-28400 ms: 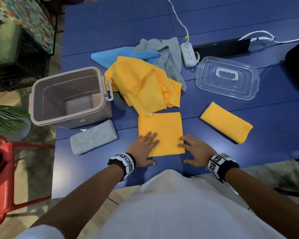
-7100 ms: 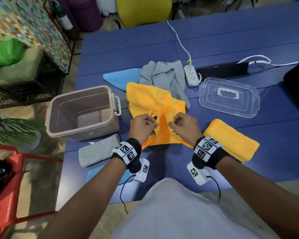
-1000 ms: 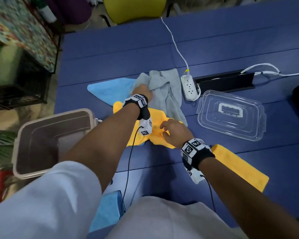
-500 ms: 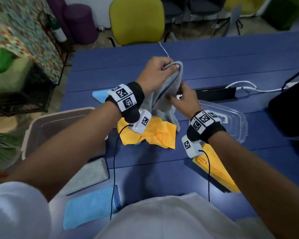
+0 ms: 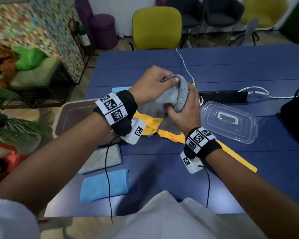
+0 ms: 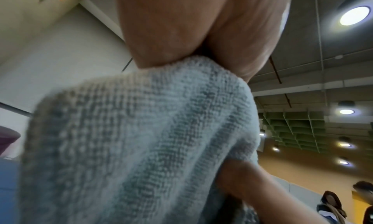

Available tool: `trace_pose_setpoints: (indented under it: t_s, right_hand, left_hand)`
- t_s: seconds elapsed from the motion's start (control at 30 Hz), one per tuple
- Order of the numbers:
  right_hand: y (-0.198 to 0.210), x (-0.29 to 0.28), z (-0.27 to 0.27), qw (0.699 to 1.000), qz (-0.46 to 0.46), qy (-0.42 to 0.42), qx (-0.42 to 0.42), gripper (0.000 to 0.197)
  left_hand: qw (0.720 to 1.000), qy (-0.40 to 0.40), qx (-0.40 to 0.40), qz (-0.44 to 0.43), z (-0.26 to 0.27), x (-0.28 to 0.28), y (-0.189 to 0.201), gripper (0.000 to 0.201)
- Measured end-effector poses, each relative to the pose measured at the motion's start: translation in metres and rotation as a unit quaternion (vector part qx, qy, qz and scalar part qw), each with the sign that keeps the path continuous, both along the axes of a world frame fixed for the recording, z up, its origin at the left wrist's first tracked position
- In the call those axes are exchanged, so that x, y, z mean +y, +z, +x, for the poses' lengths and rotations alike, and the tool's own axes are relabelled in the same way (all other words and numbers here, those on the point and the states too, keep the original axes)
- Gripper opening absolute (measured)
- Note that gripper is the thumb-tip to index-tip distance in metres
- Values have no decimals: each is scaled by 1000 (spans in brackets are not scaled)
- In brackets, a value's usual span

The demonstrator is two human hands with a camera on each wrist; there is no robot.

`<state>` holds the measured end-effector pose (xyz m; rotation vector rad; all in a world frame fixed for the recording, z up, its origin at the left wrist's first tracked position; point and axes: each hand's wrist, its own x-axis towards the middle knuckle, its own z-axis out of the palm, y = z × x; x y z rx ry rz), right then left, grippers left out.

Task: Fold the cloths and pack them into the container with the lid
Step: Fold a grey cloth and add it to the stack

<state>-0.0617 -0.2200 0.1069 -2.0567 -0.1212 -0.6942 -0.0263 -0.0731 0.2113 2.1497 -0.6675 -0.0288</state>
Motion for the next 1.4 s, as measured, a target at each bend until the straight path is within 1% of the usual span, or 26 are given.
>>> trace_pose_setpoints:
  t_s: [0.07, 0.13, 0.2, 0.23, 0.27, 0.33, 0.43, 0.47, 0.53, 0.6, 0.67, 0.73, 0.77, 0.8, 0.9, 1.0, 1.03, 1.1, 1.13, 1.17, 1.2, 1.23, 1.27, 1.33, 1.37, 1.4]
  right_hand:
    - [0, 0, -4, 1000, -17, -19, -19, 58]
    - [-2, -10, -6, 1000, 7, -22, -13, 53]
    - [-4, -26, -9, 999, 29, -20, -6, 49]
    - [-6, -35, -10, 999, 37, -9, 0, 48]
    - [-9, -44, -12, 999, 40, 14, 9, 49]
    - [-16, -62, -17, 996, 16, 73, 50, 47]
    - [-39, -89, -34, 977, -125, 128, 116, 28]
    - [-51, -95, -44, 966, -164, 150, 135, 25]
    - [-81, -104, -68, 935, -204, 206, 206, 22]
    - [-110, -110, -94, 888, -242, 251, 298, 19]
    - [-135, -115, -115, 832, -291, 285, 376, 25]
    - [-154, -120, -132, 778, -309, 314, 448, 38]
    - [-160, -121, -139, 759, -309, 324, 473, 42]
    - [-166, -123, -145, 748, -306, 330, 488, 43]
    - [-173, -131, -158, 724, -322, 323, 517, 32]
    - [-179, -141, -163, 707, -361, 301, 528, 19]
    - [-178, -142, -165, 696, -381, 295, 533, 14]
    - [-175, -143, -165, 678, -395, 293, 547, 20]
    - [-173, -145, -163, 683, -379, 291, 552, 18]
    - [-165, -146, -159, 698, -353, 287, 554, 15]
    - [-157, -148, -154, 719, -322, 282, 547, 18]
    - [-145, -151, -148, 740, -292, 274, 540, 26]
    - [-131, -154, -141, 762, -253, 272, 530, 32]
    - [-97, -158, -127, 792, -141, 269, 529, 28]
    - [-78, -158, -120, 803, -104, 261, 525, 28]
    - [-60, -158, -114, 821, -72, 254, 506, 27]
  left_hand:
    - [1000, 14, -9, -8, -9, 6, -1, 36]
    - [998, 42, -49, -3, -14, 15, 2, 29]
    - [991, 61, -107, 45, -17, 28, 2, 22]
    - [988, 60, -120, 79, -18, 36, 0, 21]
    - [984, 57, -115, 122, -18, 45, -6, 20]
    - [973, 47, -59, 220, -15, 67, -30, 24]
    - [935, -32, 62, 349, -25, 96, -82, 31]
    - [920, -59, 98, 375, -35, 101, -101, 27]
    - [896, -99, 145, 409, -63, 106, -145, 18]
    - [882, -121, 181, 418, -93, 109, -189, 17]
    - [875, -136, 232, 402, -119, 111, -221, 16]
    - [872, -147, 275, 377, -140, 110, -241, 16]
    - [871, -152, 285, 370, -149, 108, -248, 17]
    - [871, -154, 293, 363, -157, 107, -255, 20]
    - [862, -144, 335, 352, -170, 109, -270, 33]
    - [855, -141, 353, 351, -176, 111, -279, 30]
    - [854, -141, 357, 350, -177, 111, -279, 29]
    - [858, -143, 363, 334, -175, 111, -272, 25]
    - [864, -143, 369, 311, -172, 112, -267, 20]
    - [871, -139, 387, 270, -168, 112, -255, 11]
    - [876, -138, 407, 220, -162, 114, -243, 14]
    - [877, -140, 424, 176, -157, 114, -226, 21]
    - [874, -142, 446, 129, -151, 116, -209, 21]
    - [872, -145, 461, 80, -142, 118, -172, 2]
    - [878, -146, 452, 59, -136, 119, -154, 13]
    - [886, -142, 439, 32, -129, 122, -140, 19]
